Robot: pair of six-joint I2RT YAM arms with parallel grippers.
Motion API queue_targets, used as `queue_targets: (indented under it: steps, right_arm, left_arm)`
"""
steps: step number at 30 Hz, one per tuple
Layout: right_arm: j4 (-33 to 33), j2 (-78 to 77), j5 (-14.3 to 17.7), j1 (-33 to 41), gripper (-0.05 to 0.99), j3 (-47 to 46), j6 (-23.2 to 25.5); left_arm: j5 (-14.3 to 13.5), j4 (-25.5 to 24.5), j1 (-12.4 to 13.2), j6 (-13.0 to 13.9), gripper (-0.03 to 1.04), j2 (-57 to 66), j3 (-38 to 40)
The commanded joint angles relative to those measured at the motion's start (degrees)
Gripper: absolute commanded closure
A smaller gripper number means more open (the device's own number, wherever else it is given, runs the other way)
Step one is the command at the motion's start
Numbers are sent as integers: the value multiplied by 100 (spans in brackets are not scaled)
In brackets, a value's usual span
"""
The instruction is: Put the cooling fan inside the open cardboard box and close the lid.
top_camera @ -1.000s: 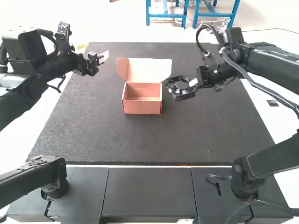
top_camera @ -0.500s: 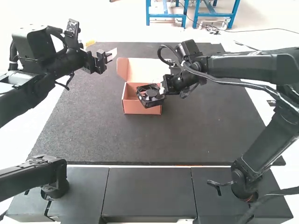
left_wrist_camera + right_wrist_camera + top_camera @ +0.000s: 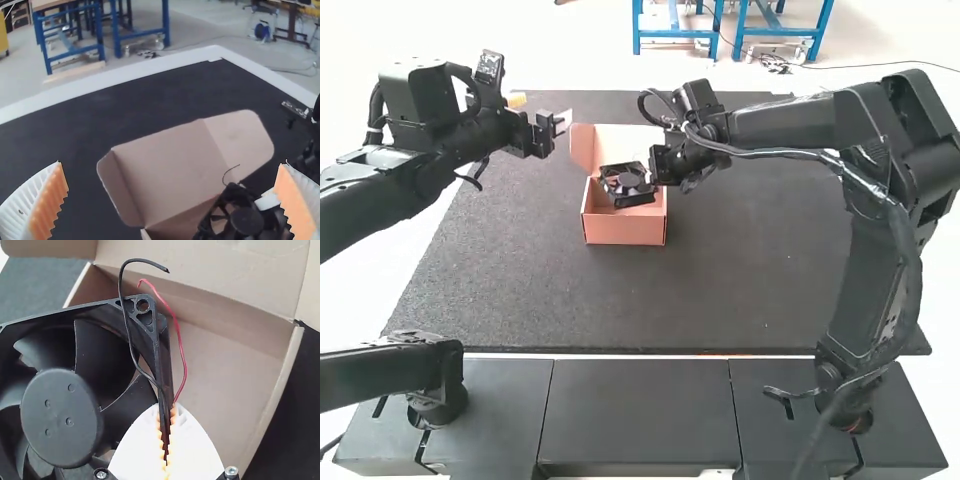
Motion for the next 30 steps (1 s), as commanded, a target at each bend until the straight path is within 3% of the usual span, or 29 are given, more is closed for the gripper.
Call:
queue_targets:
  steps: [1,30]
  right_arm:
    - [123,109,-10,-22,95,257,7]
    - [887,970,-1,-145,95,284,-107]
  left_arm:
    - [-103,71,27,56,4,32,199]
    - [-85,36,27,100,4,58,50]
